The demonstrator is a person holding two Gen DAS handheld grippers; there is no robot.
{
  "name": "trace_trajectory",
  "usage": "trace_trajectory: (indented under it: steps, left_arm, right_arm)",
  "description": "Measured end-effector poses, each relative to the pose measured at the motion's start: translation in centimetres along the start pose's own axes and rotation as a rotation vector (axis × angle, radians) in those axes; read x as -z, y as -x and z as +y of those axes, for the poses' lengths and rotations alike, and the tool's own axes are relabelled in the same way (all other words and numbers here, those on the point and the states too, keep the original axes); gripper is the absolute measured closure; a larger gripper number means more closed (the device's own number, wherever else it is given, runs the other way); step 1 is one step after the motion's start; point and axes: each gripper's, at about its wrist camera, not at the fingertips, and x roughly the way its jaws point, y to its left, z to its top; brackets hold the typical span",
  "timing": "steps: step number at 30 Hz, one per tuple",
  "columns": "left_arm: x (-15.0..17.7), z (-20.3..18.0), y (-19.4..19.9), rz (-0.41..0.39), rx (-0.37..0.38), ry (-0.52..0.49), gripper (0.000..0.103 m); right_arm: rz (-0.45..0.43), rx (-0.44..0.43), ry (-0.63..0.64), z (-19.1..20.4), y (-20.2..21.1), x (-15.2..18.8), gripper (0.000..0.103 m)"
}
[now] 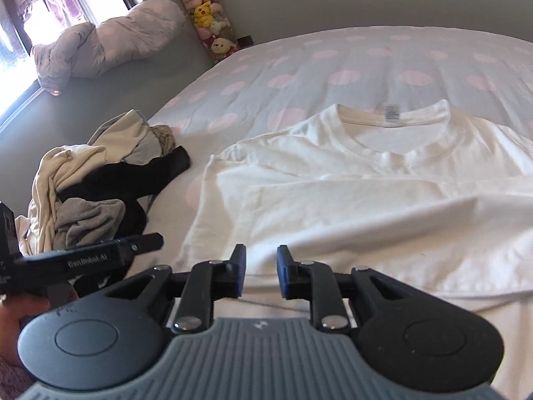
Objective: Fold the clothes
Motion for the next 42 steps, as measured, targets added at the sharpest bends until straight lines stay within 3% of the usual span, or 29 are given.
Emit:
trace_trajectory:
  steps: [7,11,14,18,23,29,32,35,42]
  left_arm:
    - [-0.6,-3.5,-0.9,0.002,-0.046,-0.075,0.054]
    - [-1.9,-5.1,-3.3,0.073,-0.012,-0.056,0.054]
    - [-2.8,-6.6,-5.5,0.101,-0.036,-0.091,0.054]
    - [-4.5,-7.4,-8.7,0.140,-0.064,-0.080,0.054]
    - [-5.4,-8.1,-11.8,0.194,-0.051,-0.068,0.057]
    - [-5.2,-9.4,-12.5,0.192,-0.107,-0.094,0.088]
    - [-5.5,-9.8,-12.3,0.199,-0.106,-0.101,0.095]
    - [-6.0,-10.6,-11.4,0.185,-0.102,-0.143,0.098]
    - [-9.3,-11.8,-8.4,0.110,-0.124,-0.195,0.099]
  right_arm:
    - [-0.047,0.248,-0.008,-7.7,4.0,4.1,0.072]
    - [-0.068,0.374,0.095,-10.6,5.7,3.9,0.063]
    - [-0.077,0.458,0.190,-12.2,7.3,4.0,0.056]
    - [-0.063,0.569,0.266,-14.6,9.1,4.6,0.056]
    - [-0.063,0.542,0.191,-18.4,10.1,4.5,0.060]
    - [-0.087,0.494,0.198,-20.1,10.0,4.2,0.071]
    - [-0.091,0.462,0.219,-19.9,9.5,4.1,0.077]
    - [-0.085,0.444,0.217,-19.5,9.2,3.9,0.091]
    - [-0.038,0.455,0.091,-20.8,10.3,3.7,0.095]
